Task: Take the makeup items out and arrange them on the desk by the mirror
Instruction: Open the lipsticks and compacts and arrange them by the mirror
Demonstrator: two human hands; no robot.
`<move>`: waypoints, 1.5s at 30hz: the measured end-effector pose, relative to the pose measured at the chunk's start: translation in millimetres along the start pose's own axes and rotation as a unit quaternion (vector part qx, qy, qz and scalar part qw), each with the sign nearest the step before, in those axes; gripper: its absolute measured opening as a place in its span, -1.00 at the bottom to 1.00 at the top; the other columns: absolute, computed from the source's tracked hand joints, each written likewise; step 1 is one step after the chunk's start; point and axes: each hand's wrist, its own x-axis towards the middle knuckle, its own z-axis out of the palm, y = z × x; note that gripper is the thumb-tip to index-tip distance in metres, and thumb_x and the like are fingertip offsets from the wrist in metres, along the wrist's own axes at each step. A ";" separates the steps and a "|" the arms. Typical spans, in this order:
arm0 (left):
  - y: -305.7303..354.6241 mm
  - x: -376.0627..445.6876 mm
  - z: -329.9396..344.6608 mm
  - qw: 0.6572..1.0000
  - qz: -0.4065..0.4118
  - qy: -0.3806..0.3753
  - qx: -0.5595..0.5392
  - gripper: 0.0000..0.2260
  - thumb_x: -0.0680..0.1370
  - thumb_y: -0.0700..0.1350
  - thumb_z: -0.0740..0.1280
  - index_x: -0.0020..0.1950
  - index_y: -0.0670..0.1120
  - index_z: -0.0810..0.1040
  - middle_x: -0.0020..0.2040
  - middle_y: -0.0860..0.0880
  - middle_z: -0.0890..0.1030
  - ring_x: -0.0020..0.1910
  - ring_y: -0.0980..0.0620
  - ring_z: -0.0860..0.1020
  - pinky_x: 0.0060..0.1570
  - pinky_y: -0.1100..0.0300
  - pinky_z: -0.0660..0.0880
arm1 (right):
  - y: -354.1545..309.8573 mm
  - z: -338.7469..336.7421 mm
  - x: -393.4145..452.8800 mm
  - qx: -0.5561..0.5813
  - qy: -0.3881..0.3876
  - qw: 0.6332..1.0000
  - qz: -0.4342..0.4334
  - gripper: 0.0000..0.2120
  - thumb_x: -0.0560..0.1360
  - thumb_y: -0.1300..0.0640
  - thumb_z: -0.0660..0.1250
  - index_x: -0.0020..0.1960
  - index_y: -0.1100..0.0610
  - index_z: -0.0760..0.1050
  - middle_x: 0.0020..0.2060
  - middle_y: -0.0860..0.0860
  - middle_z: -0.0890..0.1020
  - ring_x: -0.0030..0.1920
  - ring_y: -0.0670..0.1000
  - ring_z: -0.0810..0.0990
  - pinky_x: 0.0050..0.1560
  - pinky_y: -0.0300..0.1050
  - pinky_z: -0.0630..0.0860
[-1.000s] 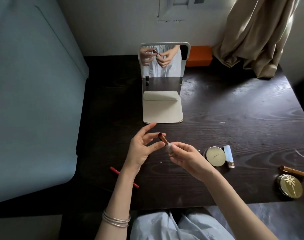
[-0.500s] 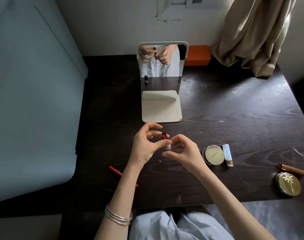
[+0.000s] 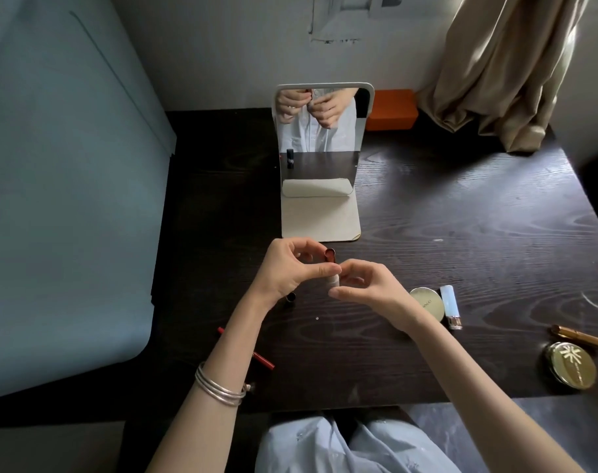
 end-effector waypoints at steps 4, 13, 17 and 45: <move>2.3 0.0 -0.2 1.000 0.007 0.010 0.009 -0.82 0.27 -0.16 0.56 -0.29 0.05 0.60 -0.30 0.17 0.59 -0.26 0.39 0.49 -0.20 0.52 0.38 | -2.5 -3.4 1.1 -0.013 0.001 1.000 -0.006 -0.75 0.35 0.30 0.49 -0.05 0.16 0.50 -0.18 -0.02 0.62 -0.13 -0.15 0.59 -0.02 -0.28 0.49; 8.4 3.6 2.1 0.998 -0.043 -0.020 -0.033 -0.86 0.29 -0.18 0.55 -0.29 0.01 0.64 -0.35 0.13 0.63 -0.25 0.24 0.56 -0.04 0.35 0.45 | -4.8 -4.7 8.5 0.084 -0.027 0.996 0.007 -0.65 0.30 0.34 0.49 -0.02 0.16 0.41 -0.16 -0.01 0.66 -0.12 -0.02 0.61 0.02 -0.08 0.53; 12.9 5.0 1.9 0.998 -0.057 -0.002 -0.040 -0.88 0.30 -0.24 0.54 -0.26 -0.10 0.64 -0.32 0.03 0.59 -0.36 0.33 0.51 -0.29 0.58 0.38 | -7.4 -8.9 6.1 0.075 -0.038 0.996 0.006 -0.62 0.30 0.31 0.51 -0.01 0.15 0.40 -0.13 -0.01 0.63 -0.10 -0.06 0.61 0.01 -0.13 0.53; 1.1 9.7 10.5 0.993 0.051 0.100 0.032 -0.77 0.23 -0.08 0.58 -0.25 0.15 0.60 -0.18 0.13 0.52 -0.09 0.25 0.48 -0.05 0.46 0.40 | -2.7 -0.1 14.7 -0.089 0.112 0.981 -0.130 -0.68 0.33 0.24 0.44 -0.04 -0.05 0.43 -0.13 -0.14 0.61 -0.08 -0.14 0.61 0.01 -0.26 0.53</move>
